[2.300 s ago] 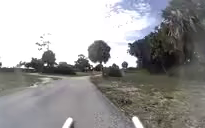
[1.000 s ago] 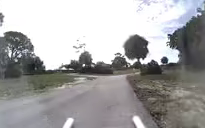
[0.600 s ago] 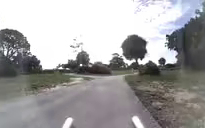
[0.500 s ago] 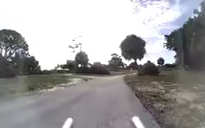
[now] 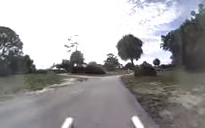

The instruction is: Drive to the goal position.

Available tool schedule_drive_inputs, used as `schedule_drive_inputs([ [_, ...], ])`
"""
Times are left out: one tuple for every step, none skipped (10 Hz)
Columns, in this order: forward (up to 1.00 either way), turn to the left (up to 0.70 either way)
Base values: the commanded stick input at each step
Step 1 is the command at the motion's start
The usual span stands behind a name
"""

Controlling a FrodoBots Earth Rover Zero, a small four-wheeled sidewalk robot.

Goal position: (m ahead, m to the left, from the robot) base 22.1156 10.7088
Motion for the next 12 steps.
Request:
schedule_drive_inputs([
  [0.69, 0.03],
  [0.69, 0.03],
  [0.69, 0.03],
  [0.69, 0.03],
  [0.69, 0.03],
  [0.69, 0.03],
  [0.69, 0.03],
  [0.69, 0.03],
  [0.69, 0.03],
  [0.69, 0.03],
  [0.69, 0.03],
  [0.69, 0.11],
])
